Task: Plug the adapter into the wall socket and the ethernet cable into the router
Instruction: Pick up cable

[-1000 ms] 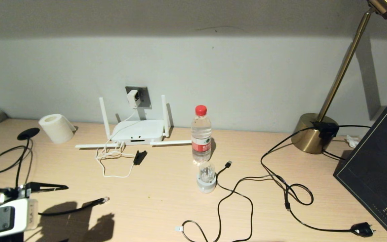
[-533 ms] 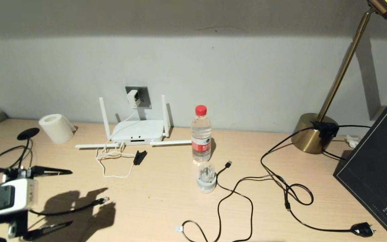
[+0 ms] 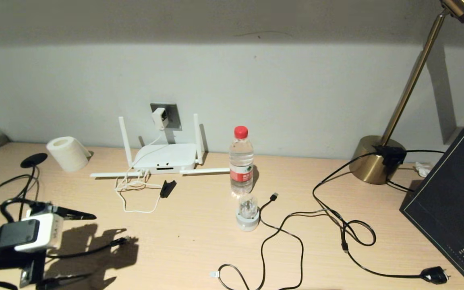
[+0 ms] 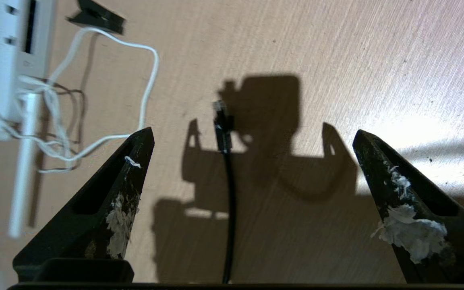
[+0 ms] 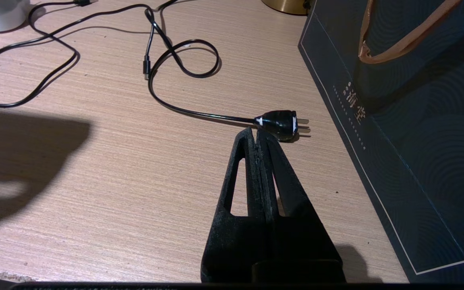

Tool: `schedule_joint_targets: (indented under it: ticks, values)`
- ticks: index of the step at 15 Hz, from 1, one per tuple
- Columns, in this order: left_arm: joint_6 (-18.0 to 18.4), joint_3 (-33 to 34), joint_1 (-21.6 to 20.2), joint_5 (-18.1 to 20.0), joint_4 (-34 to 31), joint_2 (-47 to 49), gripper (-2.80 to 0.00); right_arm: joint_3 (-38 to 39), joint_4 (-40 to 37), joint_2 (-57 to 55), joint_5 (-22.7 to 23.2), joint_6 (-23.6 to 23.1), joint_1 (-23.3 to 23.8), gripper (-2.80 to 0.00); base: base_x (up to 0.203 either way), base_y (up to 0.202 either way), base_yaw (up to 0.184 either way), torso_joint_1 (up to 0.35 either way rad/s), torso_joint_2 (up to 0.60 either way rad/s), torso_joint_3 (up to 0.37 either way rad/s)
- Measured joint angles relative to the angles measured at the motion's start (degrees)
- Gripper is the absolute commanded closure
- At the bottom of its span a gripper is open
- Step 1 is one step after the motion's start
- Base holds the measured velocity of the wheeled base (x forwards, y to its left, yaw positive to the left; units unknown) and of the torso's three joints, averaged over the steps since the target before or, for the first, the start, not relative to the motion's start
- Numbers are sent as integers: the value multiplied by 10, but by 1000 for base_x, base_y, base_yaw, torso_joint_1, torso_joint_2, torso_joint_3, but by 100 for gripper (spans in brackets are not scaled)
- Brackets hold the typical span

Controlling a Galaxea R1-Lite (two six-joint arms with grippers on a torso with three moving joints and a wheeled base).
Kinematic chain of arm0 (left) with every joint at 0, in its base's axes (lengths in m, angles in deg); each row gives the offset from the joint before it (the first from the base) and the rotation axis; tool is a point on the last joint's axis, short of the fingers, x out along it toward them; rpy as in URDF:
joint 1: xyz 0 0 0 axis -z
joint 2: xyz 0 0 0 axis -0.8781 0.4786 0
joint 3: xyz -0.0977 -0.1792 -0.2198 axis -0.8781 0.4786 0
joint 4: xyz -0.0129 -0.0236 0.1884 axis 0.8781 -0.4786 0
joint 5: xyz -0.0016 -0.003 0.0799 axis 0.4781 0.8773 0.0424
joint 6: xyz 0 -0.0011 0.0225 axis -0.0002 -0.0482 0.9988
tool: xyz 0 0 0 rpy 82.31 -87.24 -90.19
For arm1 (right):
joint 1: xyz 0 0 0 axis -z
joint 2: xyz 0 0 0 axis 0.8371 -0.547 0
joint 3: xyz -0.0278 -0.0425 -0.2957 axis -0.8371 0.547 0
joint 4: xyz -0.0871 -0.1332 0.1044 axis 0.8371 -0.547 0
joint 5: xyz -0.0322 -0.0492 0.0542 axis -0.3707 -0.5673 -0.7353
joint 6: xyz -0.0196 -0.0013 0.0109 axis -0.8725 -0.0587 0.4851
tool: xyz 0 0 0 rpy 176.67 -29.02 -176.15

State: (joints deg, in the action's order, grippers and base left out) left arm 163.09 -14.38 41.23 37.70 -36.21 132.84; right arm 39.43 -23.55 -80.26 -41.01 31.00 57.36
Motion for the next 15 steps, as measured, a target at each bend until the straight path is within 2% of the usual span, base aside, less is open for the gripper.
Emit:
schedule_joint_targets:
  ticks: [3, 5, 7, 11, 15]
  values:
    - [3, -16, -2, -9, 6, 42, -280, 0, 0, 0, 0, 0, 0, 0, 0, 0, 0, 0, 0, 0]
    - [22, -29, -3, -21, 0, 70, -280, 0, 0, 0, 0, 0, 0, 0, 0, 0, 0, 0, 0, 0]
    - [44, -32, -4, -49, -4, 97, -280, 0, 0, 0, 0, 0, 0, 0, 0, 0, 0, 0, 0, 0]
    - [42, -45, -5, -64, -8, 144, -280, 0, 0, 0, 0, 0, 0, 0, 0, 0, 0, 0, 0, 0]
    - [41, -105, -4, -63, -75, 182, -280, 0, 0, 0, 0, 0, 0, 0, 0, 0, 0, 0, 0, 0]
